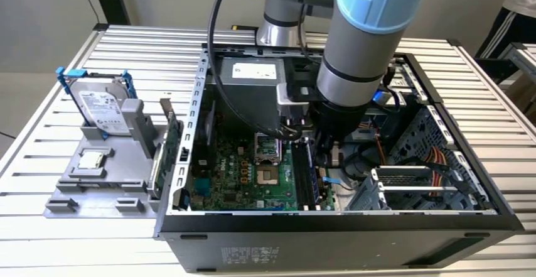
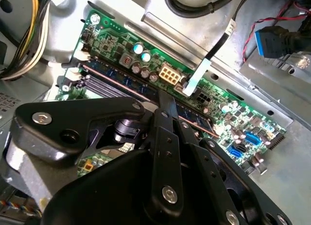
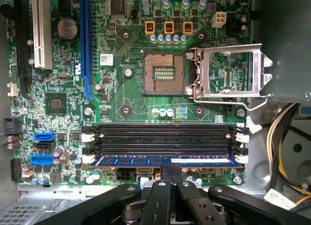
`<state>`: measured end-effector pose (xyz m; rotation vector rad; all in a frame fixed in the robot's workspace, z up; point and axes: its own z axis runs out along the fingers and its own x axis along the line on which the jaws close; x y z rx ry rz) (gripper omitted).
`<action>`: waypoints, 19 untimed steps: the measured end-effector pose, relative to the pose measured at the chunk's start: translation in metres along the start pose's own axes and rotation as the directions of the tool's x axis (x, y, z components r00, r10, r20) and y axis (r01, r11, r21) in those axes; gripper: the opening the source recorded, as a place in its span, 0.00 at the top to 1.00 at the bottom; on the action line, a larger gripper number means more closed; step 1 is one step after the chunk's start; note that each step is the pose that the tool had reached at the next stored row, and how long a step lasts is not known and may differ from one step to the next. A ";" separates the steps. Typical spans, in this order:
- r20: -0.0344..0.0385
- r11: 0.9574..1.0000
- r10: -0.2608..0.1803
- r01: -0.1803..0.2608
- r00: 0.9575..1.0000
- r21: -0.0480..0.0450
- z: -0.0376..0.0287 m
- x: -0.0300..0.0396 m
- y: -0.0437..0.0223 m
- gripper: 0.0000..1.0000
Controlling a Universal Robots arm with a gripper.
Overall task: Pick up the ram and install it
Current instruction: 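Press down the ram until it locks into place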
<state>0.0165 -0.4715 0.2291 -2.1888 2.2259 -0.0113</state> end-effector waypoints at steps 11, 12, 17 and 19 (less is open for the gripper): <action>0.002 1.000 0.000 0.000 1.000 0.000 0.0033 -0.0002 0.0000 1.00; 0.000 1.000 0.000 0.000 1.000 0.000 -0.0023 0.0000 0.0000 1.00; 0.000 1.000 0.000 0.000 1.000 0.000 -0.0199 0.0000 -0.0003 1.00; 0.000 1.000 0.000 0.000 1.000 0.000 -0.0252 0.0000 -0.0004 1.00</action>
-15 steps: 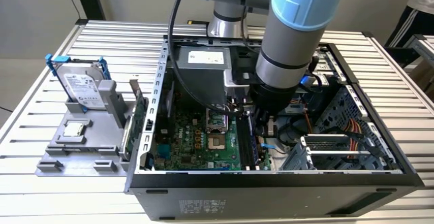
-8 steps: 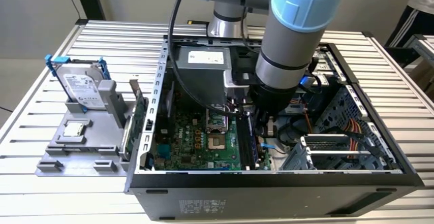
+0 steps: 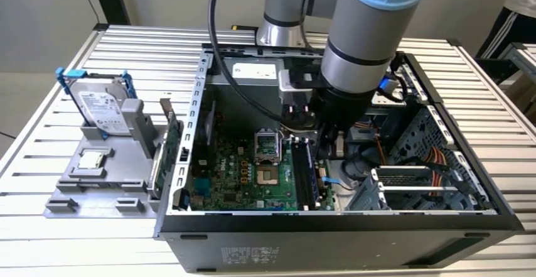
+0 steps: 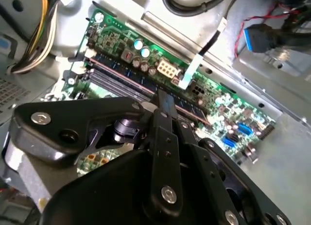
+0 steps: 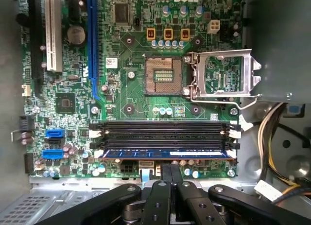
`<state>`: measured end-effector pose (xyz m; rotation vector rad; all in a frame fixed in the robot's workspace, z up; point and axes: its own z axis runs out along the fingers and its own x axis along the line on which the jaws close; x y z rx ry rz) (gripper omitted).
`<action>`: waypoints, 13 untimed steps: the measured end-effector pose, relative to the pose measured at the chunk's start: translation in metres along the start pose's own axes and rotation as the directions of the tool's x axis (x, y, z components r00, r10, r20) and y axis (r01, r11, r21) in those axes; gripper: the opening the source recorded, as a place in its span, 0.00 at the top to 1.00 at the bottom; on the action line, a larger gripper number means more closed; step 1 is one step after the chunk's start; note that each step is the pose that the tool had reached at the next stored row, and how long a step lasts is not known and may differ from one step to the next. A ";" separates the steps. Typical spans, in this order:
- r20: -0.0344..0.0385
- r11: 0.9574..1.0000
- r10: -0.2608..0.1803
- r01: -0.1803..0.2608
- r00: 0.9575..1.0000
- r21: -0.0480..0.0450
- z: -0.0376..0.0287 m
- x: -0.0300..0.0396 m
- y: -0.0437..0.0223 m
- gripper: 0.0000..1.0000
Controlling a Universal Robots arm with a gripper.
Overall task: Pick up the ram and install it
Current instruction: 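Press down the ram until it locks into place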
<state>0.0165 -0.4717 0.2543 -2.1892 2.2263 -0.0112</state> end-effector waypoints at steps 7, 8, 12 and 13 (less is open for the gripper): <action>0.000 1.000 0.000 0.000 1.000 0.000 -0.0148 -0.0002 -0.0003 1.00; 0.000 1.000 0.000 0.000 1.000 0.000 -0.0149 -0.0002 -0.0003 1.00; 0.000 1.000 0.000 0.000 1.000 0.000 -0.0153 -0.0002 -0.0003 1.00; 0.000 1.000 0.000 0.000 1.000 0.000 -0.0154 -0.0001 -0.0003 1.00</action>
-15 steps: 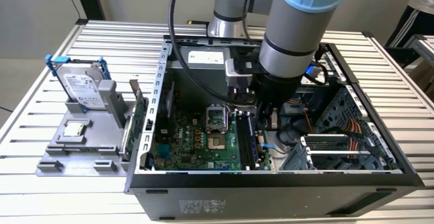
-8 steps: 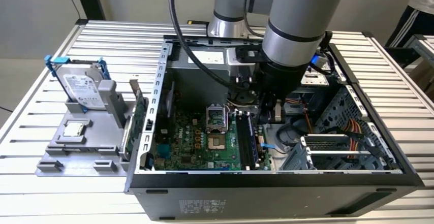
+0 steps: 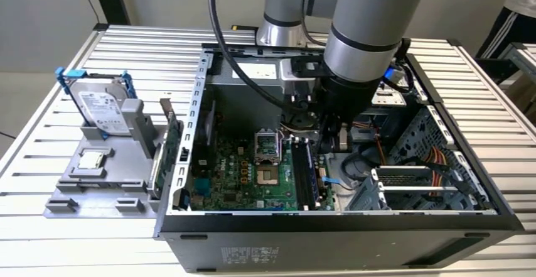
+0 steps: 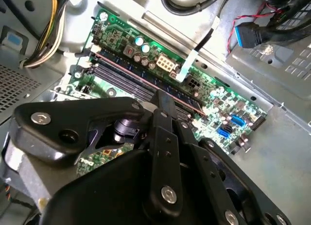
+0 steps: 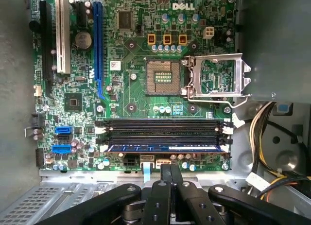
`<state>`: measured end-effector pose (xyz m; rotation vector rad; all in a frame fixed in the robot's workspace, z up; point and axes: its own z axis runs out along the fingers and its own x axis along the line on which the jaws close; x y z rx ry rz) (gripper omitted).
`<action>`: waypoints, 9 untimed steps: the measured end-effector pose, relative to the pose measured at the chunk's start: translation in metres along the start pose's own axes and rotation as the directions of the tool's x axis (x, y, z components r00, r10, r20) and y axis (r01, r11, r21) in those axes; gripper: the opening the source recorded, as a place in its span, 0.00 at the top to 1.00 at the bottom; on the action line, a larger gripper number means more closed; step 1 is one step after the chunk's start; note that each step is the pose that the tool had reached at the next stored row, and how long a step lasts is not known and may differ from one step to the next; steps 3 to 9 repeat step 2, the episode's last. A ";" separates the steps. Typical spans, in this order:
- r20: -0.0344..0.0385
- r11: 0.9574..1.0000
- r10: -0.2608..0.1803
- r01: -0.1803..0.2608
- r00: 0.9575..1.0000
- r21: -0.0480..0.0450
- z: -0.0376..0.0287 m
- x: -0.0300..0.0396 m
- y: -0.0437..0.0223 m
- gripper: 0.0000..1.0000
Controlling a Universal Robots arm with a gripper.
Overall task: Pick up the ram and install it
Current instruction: 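Press down the ram until it locks into place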
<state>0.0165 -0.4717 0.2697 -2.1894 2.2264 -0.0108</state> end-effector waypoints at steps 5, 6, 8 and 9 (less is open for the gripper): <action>0.000 1.000 0.000 0.000 1.000 0.000 -0.0001 0.0000 0.0000 1.00; 0.000 1.000 0.000 0.000 1.000 0.000 -0.0001 0.0000 0.0000 1.00; 0.000 1.000 0.000 0.000 1.000 0.000 -0.0001 0.0000 0.0000 1.00; 0.000 1.000 0.000 0.000 1.000 0.000 -0.0001 0.0000 0.0000 1.00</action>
